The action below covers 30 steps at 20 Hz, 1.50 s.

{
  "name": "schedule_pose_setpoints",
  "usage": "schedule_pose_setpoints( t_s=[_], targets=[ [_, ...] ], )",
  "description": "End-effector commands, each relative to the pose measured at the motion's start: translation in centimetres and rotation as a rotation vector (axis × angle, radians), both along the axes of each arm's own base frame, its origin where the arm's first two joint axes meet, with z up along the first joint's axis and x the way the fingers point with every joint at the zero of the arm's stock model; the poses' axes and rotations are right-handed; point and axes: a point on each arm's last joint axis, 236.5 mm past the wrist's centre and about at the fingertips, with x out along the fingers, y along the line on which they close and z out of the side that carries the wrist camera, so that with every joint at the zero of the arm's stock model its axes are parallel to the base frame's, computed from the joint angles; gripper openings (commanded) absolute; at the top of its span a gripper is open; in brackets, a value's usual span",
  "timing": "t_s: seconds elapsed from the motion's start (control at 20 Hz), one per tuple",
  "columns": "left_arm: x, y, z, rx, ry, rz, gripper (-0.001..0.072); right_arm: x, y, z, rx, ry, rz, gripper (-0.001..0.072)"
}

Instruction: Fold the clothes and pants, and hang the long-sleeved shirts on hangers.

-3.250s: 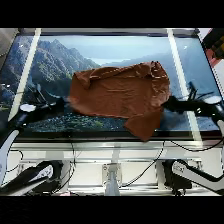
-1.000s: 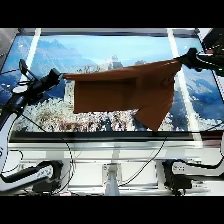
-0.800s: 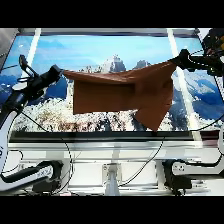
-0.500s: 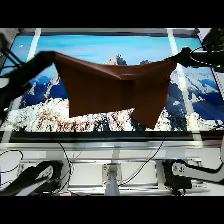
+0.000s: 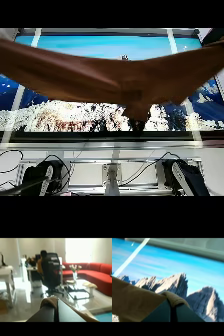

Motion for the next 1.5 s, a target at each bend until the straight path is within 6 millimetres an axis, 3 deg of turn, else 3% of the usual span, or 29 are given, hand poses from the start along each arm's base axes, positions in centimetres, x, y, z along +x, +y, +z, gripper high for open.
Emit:
schedule_pose_setpoints(
  t_s=[0.0,0.1,0.2,0.3,0.4,0.5,0.6,0.7,0.8,1.0,1.15,1.2,1.3,1.45],
  targets=[
    [-8.3,0.9,3.6,0.048,-0.204,0.091,0.0007,-8.5,1.9,4.6,-0.056,-0.230,-0.020,0.0012],
    [-9.5,0.8,4.0,0.050,-0.231,0.096,0.0007,-10.1,2.1,5.9,-0.052,-0.298,-0.030,0.0012],
    [-8.9,0.8,3.6,0.050,-0.213,0.090,0.0008,-9.6,2.0,6.1,-0.045,-0.302,-0.034,0.0012],
    [-7.0,0.8,2.8,0.053,-0.165,0.085,0.0007,-7.4,1.4,5.5,-0.030,-0.257,-0.035,0.0013],
    [-3.4,0.3,0.3,0.062,-0.037,0.051,0.0008,-3.9,1.1,3.8,0.007,-0.162,-0.011,0.0013],
    [0.8,-0.8,-4.4,0.072,0.176,-0.016,0.0009,-0.4,1.2,0.1,0.049,0.007,0.043,0.0013],
    [4.5,-2.1,-11.0,0.080,0.453,-0.103,0.0009,2.7,0.9,-5.4,0.086,0.243,0.079,0.0013],
    [7.2,-3.2,-18.4,0.081,0.749,-0.189,0.0009,5.1,0.3,-11.3,0.111,0.467,0.112,0.0013],
    [9.5,-3.5,-24.2,0.072,0.961,-0.239,0.0009,7.4,-0.2,-16.5,0.157,0.633,0.120,0.0013],
    [15.6,-3.7,-34.3,0.016,1.209,-0.253,0.0009,12.3,-1.6,-25.5,0.263,0.826,0.070,0.0014],
    [19.5,-5.2,-41.3,-0.006,1.295,-0.238,0.0010,16.3,-1.8,-31.7,0.314,0.893,0.022,0.0014],
    [20.8,-5.7,-43.2,-0.008,1.297,-0.221,0.0010,17.5,-1.3,-33.8,0.320,0.916,0.017,0.0013],
    [23.5,-6.3,-44.8,-0.055,1.244,-0.178,0.0010,19.9,-0.3,-37.2,0.326,0.923,-0.006,0.0013],
    [27.9,-5.3,-43.0,-0.174,1.067,-0.065,0.0010,23.8,-0.2,-40.0,0.331,0.848,-0.076,0.0013]
  ],
)
